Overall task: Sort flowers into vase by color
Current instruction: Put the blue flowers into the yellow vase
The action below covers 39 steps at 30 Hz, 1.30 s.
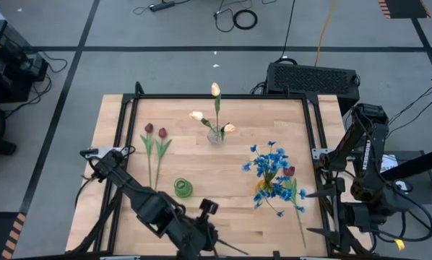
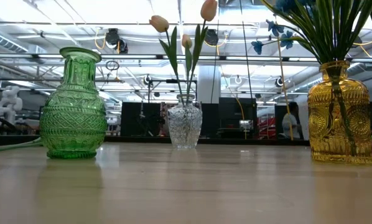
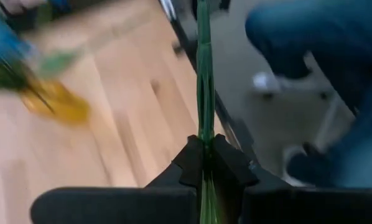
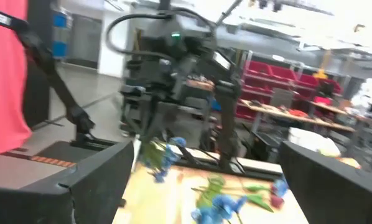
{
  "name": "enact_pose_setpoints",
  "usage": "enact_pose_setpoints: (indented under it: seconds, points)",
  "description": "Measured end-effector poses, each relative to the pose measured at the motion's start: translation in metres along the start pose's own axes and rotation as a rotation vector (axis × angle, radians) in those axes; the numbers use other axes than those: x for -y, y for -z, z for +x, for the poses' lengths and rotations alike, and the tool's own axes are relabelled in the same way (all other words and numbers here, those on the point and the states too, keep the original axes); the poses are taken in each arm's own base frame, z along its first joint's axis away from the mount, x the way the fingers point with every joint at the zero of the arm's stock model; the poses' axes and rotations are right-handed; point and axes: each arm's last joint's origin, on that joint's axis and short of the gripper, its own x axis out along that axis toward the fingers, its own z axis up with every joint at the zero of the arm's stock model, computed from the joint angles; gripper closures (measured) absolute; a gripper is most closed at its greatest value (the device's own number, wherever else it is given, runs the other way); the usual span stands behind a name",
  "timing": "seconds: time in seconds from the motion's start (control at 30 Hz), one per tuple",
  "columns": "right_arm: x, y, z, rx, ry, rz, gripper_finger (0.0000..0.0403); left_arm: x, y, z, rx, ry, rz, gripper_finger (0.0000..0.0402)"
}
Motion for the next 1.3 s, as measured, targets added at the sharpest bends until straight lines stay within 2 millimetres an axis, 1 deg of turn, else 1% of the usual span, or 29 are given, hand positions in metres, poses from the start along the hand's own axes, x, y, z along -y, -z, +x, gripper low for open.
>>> enact_pose_setpoints:
  seconds: [0.07,0.2,0.37,0.5,0.6,0.67,0.9,1.0,1.07,1.13,1.23,1.3]
  points:
    - [0.0,0.0,0.002,0.022,-0.029,0.0,0.0011,-0.008,-0.008,-0.001,0.067,-0.023,0.022,0.0376]
    - [0.001,0.0,0.01,0.046,-0.045,0.021,0.0011,-0.029,-0.016,-0.001,0.127,-0.114,0.022,0.0376]
    - [0.004,0.003,0.024,0.05,-0.008,0.022,0.0011,-0.053,-0.023,0.001,0.179,-0.214,0.029,0.0376]
    - [-0.002,0.01,0.035,0.027,0.037,-0.086,0.0011,-0.069,-0.023,0.001,0.166,-0.301,0.034,0.0376]
    - [-0.01,0.003,0.045,0.01,0.084,-0.152,0.0011,-0.08,-0.021,0.001,0.13,-0.412,0.07,0.0376]
    - [-0.02,-0.001,0.053,-0.016,0.127,-0.204,0.0011,-0.085,-0.02,0.001,0.102,-0.484,0.12,0.0377]
    - [-0.057,-0.02,0.088,-0.158,0.323,-0.361,0.0011,-0.093,-0.016,-0.002,-0.018,-0.68,0.293,0.0377]
    - [-0.069,-0.026,0.102,-0.17,0.338,-0.394,0.0011,-0.094,-0.012,-0.004,-0.068,-0.708,0.312,0.0377]
    - [-0.072,-0.031,0.113,-0.182,0.354,-0.419,0.0011,-0.094,-0.01,-0.004,-0.097,-0.721,0.323,0.0377]
    - [-0.074,-0.032,0.125,-0.2,0.379,-0.449,0.0011,-0.091,-0.008,-0.004,-0.118,-0.727,0.338,0.0377]
    - [-0.072,-0.025,0.143,-0.233,0.437,-0.462,0.0011,-0.085,-0.005,-0.005,-0.146,-0.718,0.362,0.0377]
    - [-0.069,-0.019,0.153,-0.261,0.501,-0.431,0.0011,-0.08,-0.002,-0.005,-0.164,-0.711,0.367,0.0377]
